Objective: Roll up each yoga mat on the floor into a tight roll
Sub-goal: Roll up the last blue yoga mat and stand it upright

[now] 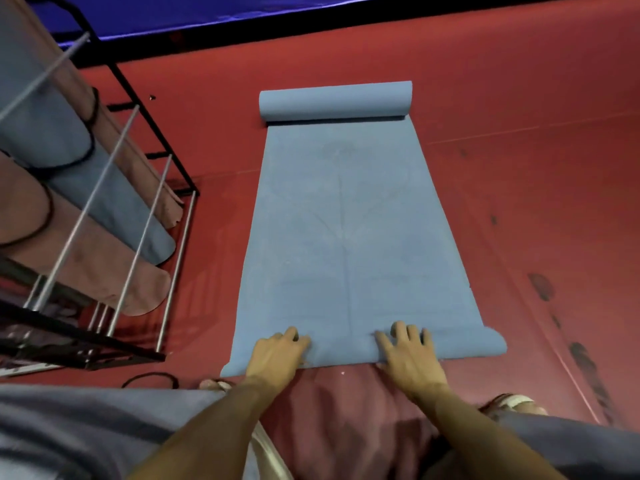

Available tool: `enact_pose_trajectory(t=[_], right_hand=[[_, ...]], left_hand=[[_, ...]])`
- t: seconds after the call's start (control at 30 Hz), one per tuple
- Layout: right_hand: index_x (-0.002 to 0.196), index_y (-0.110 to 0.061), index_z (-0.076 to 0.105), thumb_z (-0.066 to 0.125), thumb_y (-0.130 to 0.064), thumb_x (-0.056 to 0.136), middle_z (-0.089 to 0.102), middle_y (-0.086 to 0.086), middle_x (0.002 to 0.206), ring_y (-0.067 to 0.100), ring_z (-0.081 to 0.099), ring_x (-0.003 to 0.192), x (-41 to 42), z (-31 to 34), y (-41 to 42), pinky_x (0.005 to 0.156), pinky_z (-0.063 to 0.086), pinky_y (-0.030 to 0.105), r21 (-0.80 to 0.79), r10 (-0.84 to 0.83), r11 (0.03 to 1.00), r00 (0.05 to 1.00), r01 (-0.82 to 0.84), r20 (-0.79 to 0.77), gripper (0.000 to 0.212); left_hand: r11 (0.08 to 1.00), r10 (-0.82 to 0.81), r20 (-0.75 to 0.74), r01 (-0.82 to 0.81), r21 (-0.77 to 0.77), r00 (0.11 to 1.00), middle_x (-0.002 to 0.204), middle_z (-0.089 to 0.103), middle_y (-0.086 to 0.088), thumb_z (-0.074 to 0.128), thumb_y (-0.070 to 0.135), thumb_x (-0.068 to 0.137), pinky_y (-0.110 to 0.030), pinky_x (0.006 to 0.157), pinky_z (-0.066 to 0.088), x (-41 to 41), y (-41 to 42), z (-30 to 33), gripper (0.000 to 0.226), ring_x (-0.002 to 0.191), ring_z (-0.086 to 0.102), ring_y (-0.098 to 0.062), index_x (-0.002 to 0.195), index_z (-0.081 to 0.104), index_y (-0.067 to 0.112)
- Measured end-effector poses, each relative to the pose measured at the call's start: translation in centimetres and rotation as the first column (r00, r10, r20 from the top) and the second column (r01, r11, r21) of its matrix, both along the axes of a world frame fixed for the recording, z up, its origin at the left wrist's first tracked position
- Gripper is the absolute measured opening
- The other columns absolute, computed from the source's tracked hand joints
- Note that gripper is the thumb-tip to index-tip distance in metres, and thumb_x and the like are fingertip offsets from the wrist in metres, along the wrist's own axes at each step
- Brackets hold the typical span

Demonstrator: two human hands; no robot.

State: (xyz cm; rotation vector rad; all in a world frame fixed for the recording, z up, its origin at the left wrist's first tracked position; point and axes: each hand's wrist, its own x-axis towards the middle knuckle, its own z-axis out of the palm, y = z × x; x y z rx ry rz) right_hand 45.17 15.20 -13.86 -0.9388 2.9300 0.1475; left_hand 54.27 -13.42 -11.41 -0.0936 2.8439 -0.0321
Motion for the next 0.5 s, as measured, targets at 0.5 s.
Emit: enact_pose_trajectory(t=[0.5], right_hand=[[0.125,-0.024,0.064,0.06,-0.026,0.091,0.056,0.001,0.114,0.029,0.057,0.1,1.7,-3.5,4.2,0.087,0.053,0.043,-0.188,-0.132,0.968,0.976,0.165,0.175,0.034]], left_hand=[[0.994,0.108,-0.123,-0.106,0.02,0.987,0.086,0.068,0.005,0.092,0.014,0.056,-0.042,0.06,0.055,2.2,1.4,-3.9,0.048,0.067,0.066,-0.025,0.099,0.077,0.032]])
